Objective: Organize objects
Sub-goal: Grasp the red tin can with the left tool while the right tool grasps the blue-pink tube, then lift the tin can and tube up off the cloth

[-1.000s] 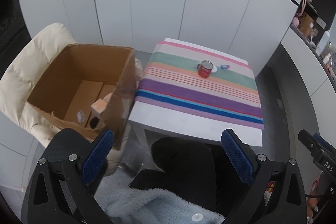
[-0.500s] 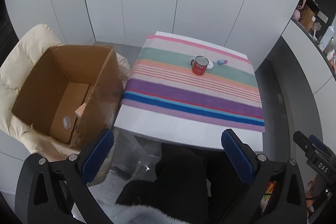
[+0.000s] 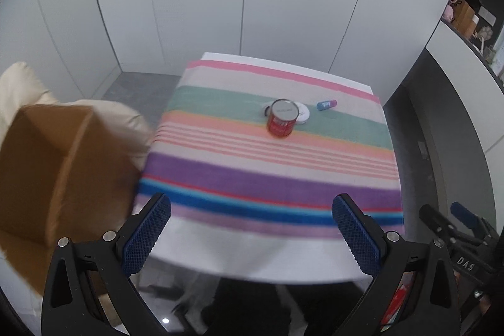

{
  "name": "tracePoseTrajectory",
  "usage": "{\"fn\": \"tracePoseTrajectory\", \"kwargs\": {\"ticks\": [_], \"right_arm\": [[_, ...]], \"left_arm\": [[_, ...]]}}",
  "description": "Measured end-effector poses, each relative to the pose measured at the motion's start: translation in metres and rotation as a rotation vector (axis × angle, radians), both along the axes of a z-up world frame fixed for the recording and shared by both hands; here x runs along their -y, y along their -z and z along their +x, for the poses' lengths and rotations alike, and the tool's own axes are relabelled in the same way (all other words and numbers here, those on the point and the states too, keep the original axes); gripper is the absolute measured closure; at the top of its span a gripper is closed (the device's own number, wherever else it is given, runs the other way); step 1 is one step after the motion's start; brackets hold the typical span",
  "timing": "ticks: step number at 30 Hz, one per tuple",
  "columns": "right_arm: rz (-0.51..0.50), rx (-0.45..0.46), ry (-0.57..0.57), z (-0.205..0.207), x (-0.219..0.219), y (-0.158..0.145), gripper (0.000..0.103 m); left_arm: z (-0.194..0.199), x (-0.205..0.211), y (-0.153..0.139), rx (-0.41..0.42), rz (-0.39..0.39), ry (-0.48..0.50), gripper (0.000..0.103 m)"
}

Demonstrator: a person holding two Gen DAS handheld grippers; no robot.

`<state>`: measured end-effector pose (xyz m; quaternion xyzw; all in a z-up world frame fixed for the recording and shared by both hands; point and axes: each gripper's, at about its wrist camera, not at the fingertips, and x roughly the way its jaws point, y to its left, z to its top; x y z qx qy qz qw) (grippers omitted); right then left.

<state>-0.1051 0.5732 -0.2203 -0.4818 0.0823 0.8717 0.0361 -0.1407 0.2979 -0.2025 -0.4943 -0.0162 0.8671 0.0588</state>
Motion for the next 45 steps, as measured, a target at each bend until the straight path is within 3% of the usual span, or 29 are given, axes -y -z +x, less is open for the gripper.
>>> {"fn": "tracePoseTrajectory", "kwargs": {"ticks": [9,15,22,25,28,29,30,38,45], "right_arm": [[0.015,-0.010,-0.026,-0.114,-0.028,0.075,0.000],[0.038,-0.045,-0.132,-0.201,-0.022,0.121,0.000],[0.055,-0.046,-0.202,-0.284,-0.015,0.180,0.000],[0.067,-0.049,-0.206,-0.304,-0.013,0.196,0.001],[0.098,-0.084,-0.220,-0.313,-0.006,0.200,0.016],[0.119,-0.091,-0.224,-0.313,-0.003,0.199,0.036],[0.135,-0.101,-0.227,-0.314,-0.001,0.197,0.043],[0.102,-0.101,-0.174,-0.293,-0.006,0.173,0.043],[0.113,-0.091,-0.120,-0.267,-0.009,0.122,0.043]], "left_arm": [[-0.099,-0.044,0.084,0.031,0.010,-0.010,0.001],[-0.151,-0.061,0.137,0.060,0.030,-0.027,0.001],[-0.184,-0.081,0.171,0.030,-0.032,-0.025,0.001],[-0.195,-0.088,0.183,0.042,-0.036,-0.020,0.011],[-0.205,-0.093,0.194,0.065,-0.004,-0.008,0.047],[-0.206,-0.094,0.195,0.058,-0.001,-0.010,0.048],[-0.205,-0.095,0.194,0.035,-0.018,-0.021,0.049],[-0.199,-0.090,0.165,0.003,-0.040,-0.036,0.049],[-0.196,-0.091,0.109,-0.042,-0.060,-0.015,0.049]]}}
